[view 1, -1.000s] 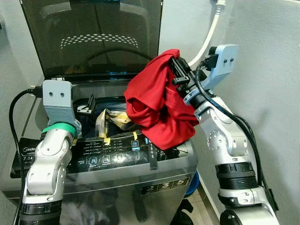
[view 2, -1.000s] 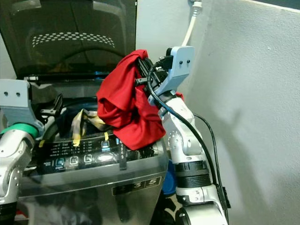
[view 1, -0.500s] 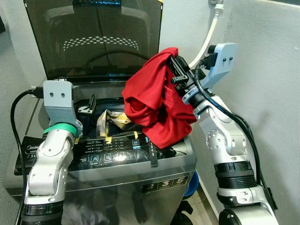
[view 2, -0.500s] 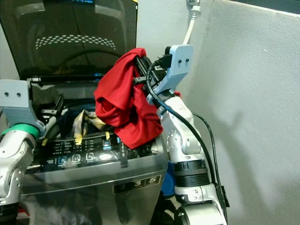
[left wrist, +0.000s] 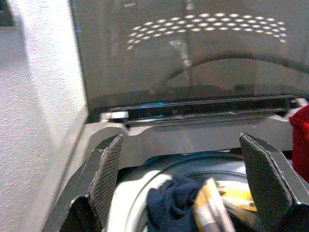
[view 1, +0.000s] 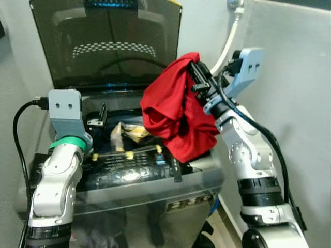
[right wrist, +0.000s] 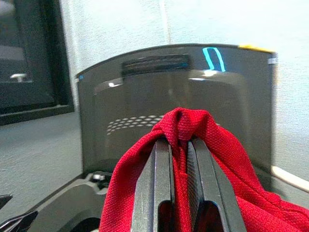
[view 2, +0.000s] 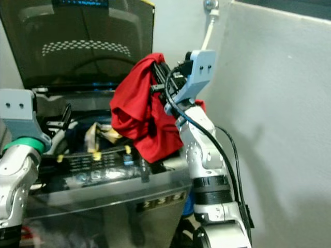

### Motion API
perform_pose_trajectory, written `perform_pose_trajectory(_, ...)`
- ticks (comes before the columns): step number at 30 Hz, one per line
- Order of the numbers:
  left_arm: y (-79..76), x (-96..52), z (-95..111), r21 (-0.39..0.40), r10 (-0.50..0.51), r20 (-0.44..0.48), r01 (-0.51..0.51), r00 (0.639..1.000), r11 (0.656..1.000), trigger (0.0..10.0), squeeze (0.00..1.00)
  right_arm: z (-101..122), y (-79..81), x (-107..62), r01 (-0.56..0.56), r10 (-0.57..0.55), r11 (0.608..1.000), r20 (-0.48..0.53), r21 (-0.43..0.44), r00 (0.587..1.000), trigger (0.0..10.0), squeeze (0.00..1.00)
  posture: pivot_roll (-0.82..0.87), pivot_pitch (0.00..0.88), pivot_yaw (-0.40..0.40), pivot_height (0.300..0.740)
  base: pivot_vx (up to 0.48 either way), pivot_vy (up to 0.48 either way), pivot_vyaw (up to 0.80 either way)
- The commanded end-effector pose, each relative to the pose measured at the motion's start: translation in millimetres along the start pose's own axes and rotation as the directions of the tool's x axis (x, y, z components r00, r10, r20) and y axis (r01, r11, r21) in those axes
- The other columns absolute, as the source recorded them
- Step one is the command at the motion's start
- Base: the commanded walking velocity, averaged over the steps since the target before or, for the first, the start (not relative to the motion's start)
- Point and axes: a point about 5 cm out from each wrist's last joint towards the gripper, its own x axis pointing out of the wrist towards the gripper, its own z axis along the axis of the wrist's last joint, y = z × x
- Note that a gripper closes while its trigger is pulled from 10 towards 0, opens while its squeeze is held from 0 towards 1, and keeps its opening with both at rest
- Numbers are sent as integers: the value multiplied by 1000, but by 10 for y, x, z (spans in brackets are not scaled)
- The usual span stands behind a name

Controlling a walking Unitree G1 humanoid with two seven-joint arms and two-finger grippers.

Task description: Clothes washing

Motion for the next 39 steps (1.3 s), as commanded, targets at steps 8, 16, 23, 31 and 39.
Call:
perform_pose_trajectory(8, -7, -16, 2, 15, -7, 2, 7, 1000, 1000, 10000, 0, 101, -2, 46, -14, 15, 1000, 43, -22, 999, 10000, 0, 118, 0, 3, 740, 0, 0, 0)
perform_pose_trajectory(16, 36, 29, 50, 76, 60, 37, -63, 997, 995, 10000, 0, 163, 65, 171, -64, 66, 997, 52, -35, 996, 10000, 0, 107, 0, 11, 740, 0, 0, 0)
perform_pose_trajectory(23, 91, 85, 143, 124, 112, 101, -124, 989, 984, 10000, 0, 664, 260, 747, -93, 73, 992, 207, 87, 976, 10000, 0, 100, 0, 25, 740, 0, 0, 0)
perform_pose_trajectory(31, 108, 32, 148, 130, 107, 102, -120, 989, 984, 10000, 0, 856, 672, 1112, -194, 132, 951, 250, 242, 959, 10000, 0, 137, 0, -10, 740, 0, 0, 0)
perform_pose_trajectory(39, 139, -27, 145, 145, 95, 106, -110, 990, 983, 10000, 0, -457, 889, 812, -260, 255, 965, -315, 24, 914, 10000, 0, 150, 0, -23, 740, 0, 0, 0)
